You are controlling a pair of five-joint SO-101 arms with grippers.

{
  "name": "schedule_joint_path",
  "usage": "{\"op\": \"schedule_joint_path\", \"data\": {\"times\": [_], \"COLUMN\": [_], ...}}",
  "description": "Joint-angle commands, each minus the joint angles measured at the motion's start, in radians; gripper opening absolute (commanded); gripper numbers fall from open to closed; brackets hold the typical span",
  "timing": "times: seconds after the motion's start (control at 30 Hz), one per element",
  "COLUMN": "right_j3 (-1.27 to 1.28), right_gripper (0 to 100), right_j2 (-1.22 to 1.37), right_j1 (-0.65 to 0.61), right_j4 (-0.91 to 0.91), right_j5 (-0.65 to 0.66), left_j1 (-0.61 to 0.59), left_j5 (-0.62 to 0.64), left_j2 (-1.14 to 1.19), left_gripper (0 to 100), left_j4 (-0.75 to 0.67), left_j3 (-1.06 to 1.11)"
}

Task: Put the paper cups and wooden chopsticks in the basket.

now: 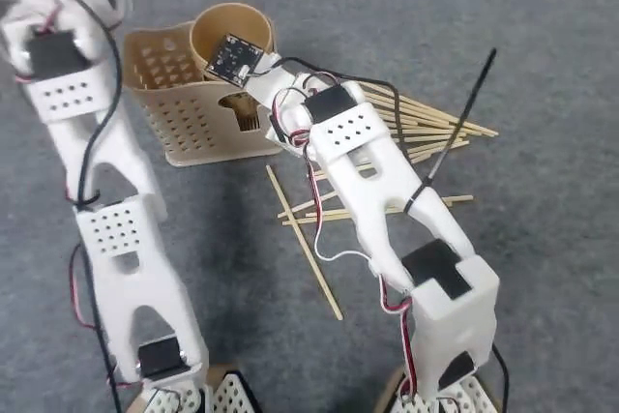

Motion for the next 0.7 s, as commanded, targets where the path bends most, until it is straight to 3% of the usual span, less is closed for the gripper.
{"op": "schedule_joint_path", "data": {"times": [0.0, 0.1, 0.2, 0.53, 0.67], "right_j3": [-0.061, -0.061, -0.058, -0.040, -0.035], "right_gripper": [0.7, 0.7, 0.7, 0.7, 0.7], "right_j2": [-0.119, -0.140, -0.139, -0.139, -0.139], "right_j1": [-0.013, -0.013, -0.013, -0.013, -0.013], "right_j4": [0.041, 0.071, 0.076, 0.073, 0.071], "right_j5": [0.014, 0.014, 0.014, 0.008, 0.011], "left_j1": [0.020, 0.017, 0.018, 0.107, 0.077], "left_j5": [-0.272, -0.562, -0.718, -0.847, -0.844], "left_j2": [-0.034, -0.078, -0.094, -0.094, -0.117], "left_gripper": [17, 28, 36, 36, 36], "left_j4": [0.118, 0.249, 0.293, 0.288, 0.249], "left_j3": [-0.019, -0.007, 0.028, 0.145, 0.054]}}
